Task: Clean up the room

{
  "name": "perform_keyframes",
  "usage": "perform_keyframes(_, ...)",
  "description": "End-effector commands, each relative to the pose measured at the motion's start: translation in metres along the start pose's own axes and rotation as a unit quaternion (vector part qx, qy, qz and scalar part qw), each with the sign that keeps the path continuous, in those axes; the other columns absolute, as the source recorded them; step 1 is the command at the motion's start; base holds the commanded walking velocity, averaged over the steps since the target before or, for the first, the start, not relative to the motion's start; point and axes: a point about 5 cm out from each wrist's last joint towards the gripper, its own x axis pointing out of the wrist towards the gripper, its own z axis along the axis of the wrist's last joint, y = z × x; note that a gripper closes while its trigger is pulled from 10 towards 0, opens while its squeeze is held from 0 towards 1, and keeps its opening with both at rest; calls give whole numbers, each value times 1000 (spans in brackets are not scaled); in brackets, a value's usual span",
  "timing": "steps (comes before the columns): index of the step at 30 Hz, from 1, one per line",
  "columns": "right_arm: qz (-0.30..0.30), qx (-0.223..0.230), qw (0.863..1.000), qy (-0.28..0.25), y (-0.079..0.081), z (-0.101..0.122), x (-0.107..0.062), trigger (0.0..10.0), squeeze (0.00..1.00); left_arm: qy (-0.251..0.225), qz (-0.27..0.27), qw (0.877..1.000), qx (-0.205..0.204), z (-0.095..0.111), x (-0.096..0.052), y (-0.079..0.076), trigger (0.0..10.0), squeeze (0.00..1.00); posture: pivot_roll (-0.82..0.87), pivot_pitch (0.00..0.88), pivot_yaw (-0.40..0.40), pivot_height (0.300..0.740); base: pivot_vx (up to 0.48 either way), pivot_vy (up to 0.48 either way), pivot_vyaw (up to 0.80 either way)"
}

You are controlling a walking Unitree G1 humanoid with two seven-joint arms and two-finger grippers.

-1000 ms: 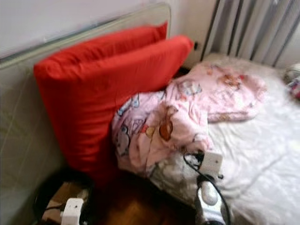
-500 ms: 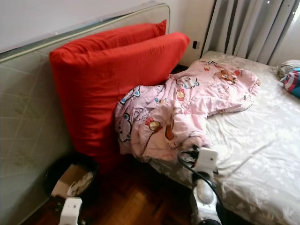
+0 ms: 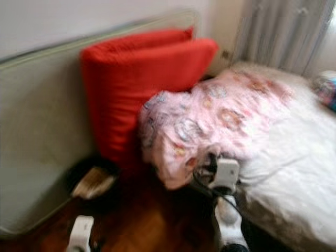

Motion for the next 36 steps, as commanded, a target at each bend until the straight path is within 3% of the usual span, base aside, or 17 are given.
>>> perform_keyframes(1, 4, -6, 1000, -17, 0, 5, 0, 10000, 0, 16, -4, 1000, 10, -7, -1, -1, 10000, 0, -67, 0, 5, 740, 0, 0, 0)
perform_keyframes(13, -5, -12, 1000, 5, -4, -2, -4, 10000, 0, 18, -6, 1000, 14, -7, -1, -1, 10000, 0, -67, 0, 6, 740, 0, 0, 0)
perform_keyframes(18, -32, -23, 999, -30, -11, 11, 1, 10000, 0, 17, -6, 1000, 16, -6, -1, -1, 10000, 0, -66, 0, 4, 740, 0, 0, 0)
perform_keyframes(24, -20, -48, 997, -60, -10, 22, 3, 10000, 0, 17, -6, 1000, 17, -6, -1, -1, 10000, 0, -70, 0, 5, 740, 0, 0, 0)
perform_keyframes(36, -23, -54, 997, 46, -11, -11, -9, 10000, 0, 17, -8, 1000, 22, -6, -1, 0, 10000, 0, -66, 0, 5, 740, 0, 0, 0)
